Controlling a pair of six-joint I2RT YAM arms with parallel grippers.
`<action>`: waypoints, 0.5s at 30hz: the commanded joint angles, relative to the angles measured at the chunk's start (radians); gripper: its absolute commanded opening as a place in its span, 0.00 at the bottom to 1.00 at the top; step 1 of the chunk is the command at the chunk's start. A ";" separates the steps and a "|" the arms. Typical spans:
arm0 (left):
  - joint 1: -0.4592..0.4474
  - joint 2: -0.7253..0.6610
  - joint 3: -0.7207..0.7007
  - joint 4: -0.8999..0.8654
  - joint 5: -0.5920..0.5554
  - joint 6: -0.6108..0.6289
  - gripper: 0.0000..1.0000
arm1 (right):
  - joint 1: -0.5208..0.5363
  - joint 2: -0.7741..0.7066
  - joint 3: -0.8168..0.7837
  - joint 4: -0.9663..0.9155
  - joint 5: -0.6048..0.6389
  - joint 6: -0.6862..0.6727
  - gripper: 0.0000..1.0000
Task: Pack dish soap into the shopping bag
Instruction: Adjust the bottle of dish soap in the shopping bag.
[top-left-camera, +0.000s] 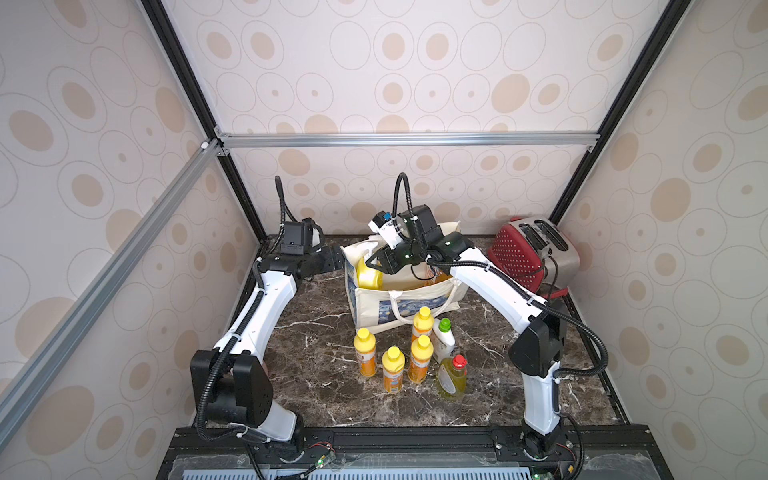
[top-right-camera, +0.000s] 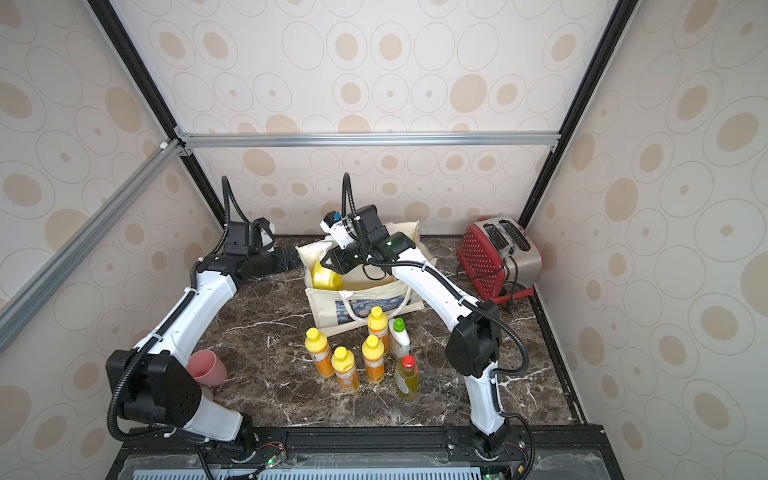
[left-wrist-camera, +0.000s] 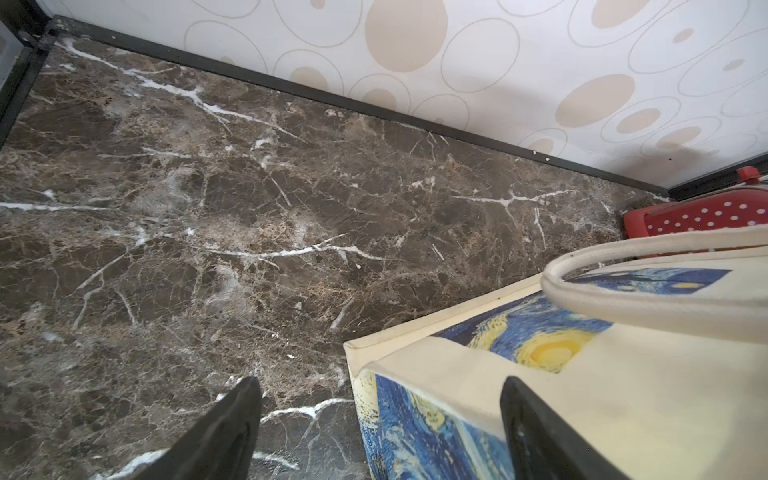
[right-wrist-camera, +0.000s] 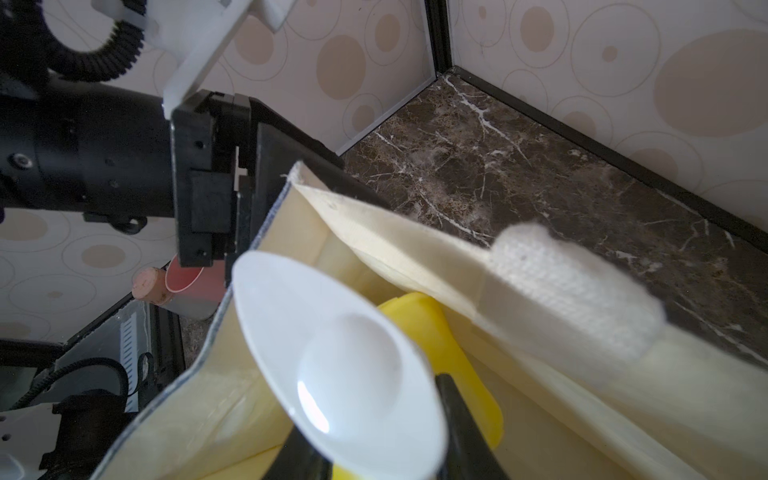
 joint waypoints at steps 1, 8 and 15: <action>-0.002 0.001 0.010 0.049 0.032 -0.023 0.88 | 0.056 -0.069 0.068 0.150 -0.180 0.050 0.00; -0.003 0.013 0.005 0.080 0.052 -0.034 0.88 | 0.059 -0.024 0.025 0.134 -0.138 0.040 0.00; -0.005 0.006 0.006 0.087 0.070 -0.047 0.88 | 0.059 -0.012 -0.001 0.104 -0.037 -0.006 0.02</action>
